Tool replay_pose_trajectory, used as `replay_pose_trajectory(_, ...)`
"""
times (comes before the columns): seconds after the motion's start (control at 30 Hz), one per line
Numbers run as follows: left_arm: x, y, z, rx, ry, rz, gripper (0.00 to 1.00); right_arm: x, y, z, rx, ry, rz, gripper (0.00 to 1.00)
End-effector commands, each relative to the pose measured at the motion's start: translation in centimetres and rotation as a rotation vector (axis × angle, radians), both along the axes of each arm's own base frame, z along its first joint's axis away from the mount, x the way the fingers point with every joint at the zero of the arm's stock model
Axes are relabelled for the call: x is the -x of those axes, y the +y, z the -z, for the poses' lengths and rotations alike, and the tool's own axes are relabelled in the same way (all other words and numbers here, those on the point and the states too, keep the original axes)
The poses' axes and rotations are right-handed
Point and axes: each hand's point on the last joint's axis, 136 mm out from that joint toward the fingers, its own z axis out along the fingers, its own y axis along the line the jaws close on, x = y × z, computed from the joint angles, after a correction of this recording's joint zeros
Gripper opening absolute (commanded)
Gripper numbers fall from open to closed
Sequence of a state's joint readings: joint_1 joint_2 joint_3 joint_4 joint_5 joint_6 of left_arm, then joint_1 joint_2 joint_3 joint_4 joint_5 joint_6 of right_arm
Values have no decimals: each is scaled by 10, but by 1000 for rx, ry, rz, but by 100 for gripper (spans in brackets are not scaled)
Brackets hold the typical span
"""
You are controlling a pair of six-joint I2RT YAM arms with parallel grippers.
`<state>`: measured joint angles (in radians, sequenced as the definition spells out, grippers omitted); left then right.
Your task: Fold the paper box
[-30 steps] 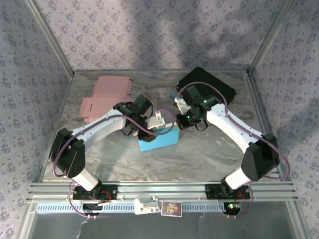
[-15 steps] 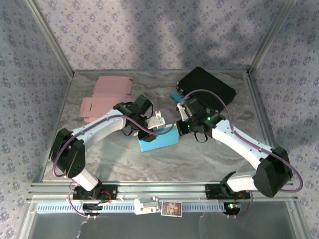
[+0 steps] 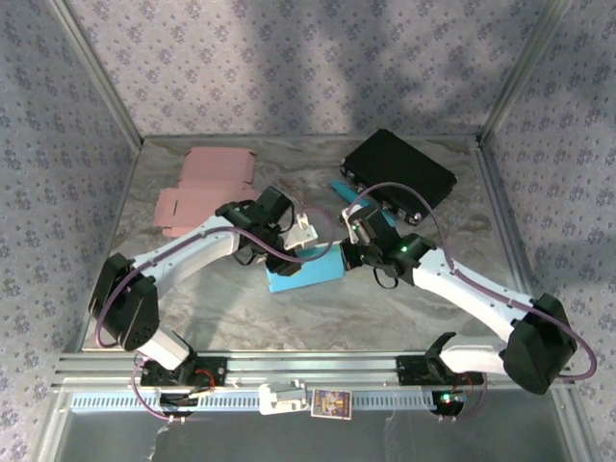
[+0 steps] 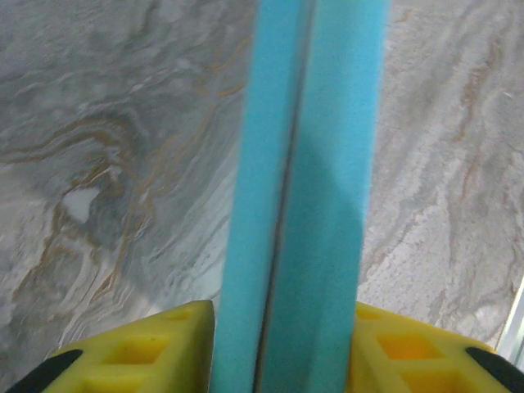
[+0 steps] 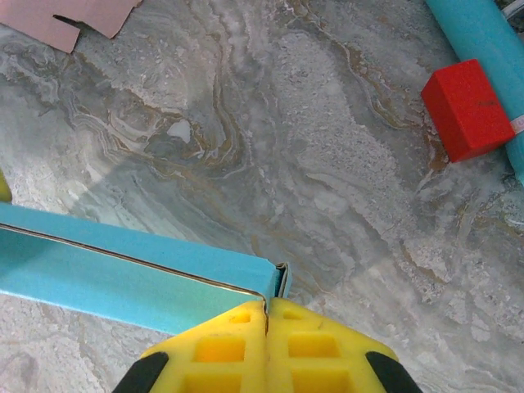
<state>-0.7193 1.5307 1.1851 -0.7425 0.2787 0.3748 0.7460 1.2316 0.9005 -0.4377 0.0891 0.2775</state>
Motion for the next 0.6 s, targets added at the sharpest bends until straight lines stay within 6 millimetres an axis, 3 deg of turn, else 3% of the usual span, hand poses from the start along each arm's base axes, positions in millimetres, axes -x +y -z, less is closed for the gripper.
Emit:
replay_pose_trajectory(0.0, -11, 7, -16, 34, -61, -116, 47, 21, -14, 24, 79, 82, 5, 0)
replay_pose_trajectory(0.37, -13, 12, -27, 87, -107, -203, 55, 18, -10, 14, 83, 40, 28, 0)
replay_pose_trajectory(0.5, -13, 15, -39, 123, -132, -240, 58, 16, -9, 11, 83, 36, 39, 0)
replay_pose_trajectory(0.57, -13, 18, -47, 148, -153, -263, 65, 16, -8, 11, 82, 33, 36, 0)
